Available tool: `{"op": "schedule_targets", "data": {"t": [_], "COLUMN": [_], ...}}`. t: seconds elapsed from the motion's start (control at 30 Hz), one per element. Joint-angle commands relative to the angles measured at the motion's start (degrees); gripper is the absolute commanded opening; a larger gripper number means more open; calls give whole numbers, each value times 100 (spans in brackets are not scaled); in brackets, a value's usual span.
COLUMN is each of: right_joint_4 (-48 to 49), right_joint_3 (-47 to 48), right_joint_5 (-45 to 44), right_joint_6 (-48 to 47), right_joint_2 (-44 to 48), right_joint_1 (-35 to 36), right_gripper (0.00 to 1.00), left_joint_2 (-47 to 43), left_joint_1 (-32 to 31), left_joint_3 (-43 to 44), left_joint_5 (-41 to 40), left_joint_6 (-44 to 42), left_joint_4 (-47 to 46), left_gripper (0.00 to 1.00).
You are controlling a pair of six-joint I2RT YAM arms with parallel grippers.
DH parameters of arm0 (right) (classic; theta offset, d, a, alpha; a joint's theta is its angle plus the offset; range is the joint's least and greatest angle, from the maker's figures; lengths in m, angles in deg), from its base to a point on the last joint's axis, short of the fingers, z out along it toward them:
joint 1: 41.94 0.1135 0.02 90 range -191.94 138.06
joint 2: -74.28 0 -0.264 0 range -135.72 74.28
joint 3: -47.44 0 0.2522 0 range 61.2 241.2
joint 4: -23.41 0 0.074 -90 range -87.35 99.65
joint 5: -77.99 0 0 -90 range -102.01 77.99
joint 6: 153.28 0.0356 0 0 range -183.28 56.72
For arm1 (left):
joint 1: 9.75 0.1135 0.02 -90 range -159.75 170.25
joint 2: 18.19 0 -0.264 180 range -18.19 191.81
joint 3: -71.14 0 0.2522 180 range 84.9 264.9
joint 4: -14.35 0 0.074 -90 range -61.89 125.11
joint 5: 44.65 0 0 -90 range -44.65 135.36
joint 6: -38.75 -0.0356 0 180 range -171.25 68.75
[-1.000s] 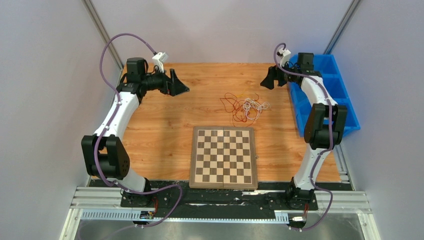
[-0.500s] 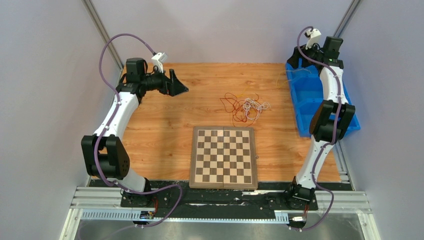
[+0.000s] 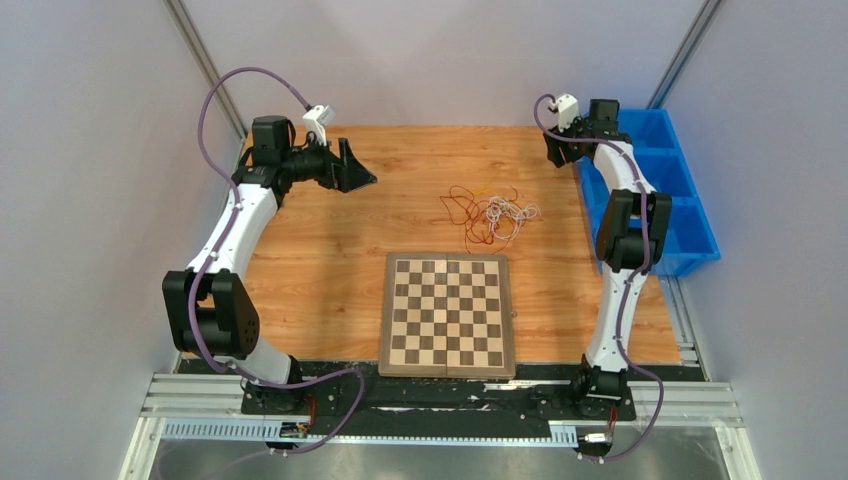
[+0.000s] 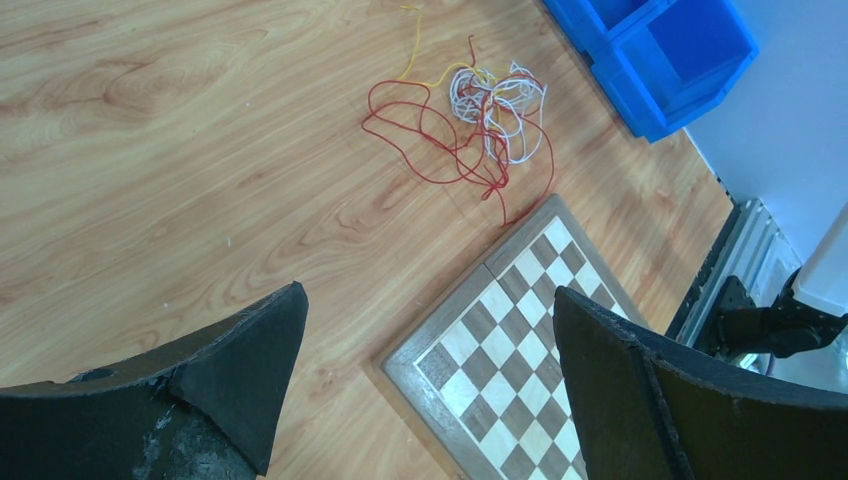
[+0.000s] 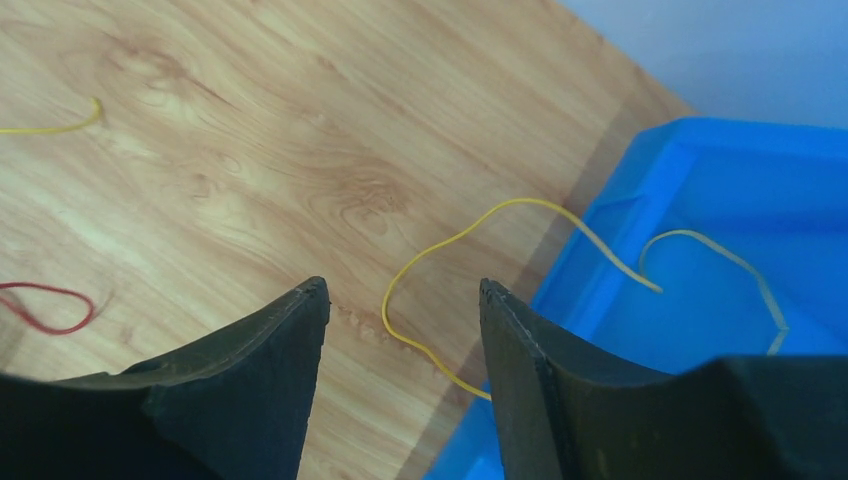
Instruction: Untangle the cables
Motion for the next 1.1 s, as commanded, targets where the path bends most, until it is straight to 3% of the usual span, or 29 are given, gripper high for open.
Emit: {"op": "schedule_targets", "data": {"t": [0.0, 0.27, 0.5, 0.7, 0.83, 1.07], "right_joint_4": [184, 888, 1058, 1074, 1075, 1522], "right_joint_3": [363, 223, 505, 807, 885, 925], "right_joint_5": [-284, -320, -276, -431, -350, 50], "right_joint_6": [684, 1396, 1589, 1767, 1784, 1984], "right_joint_2": [-445, -735, -1081, -1263, -1234, -721], "right_joint_1": [-2, 22, 15, -58, -115, -368], "right_gripper": [59, 61, 30, 25, 0, 0], "left_joint_2": [-54, -94, -53, -17, 12, 9], "left_joint_1": [-25, -20, -15, -15, -15, -17], "left_joint_3": [58, 33, 59, 139, 142, 145], "left_joint_5": [-122, -310, -400, -440, -452, -429], "left_joint_6": [84, 18, 24, -26, -20, 18], "left_joint_4": [-126, -43, -7, 60, 67, 45], "left_gripper": [100, 100, 100, 100, 100, 100]}}
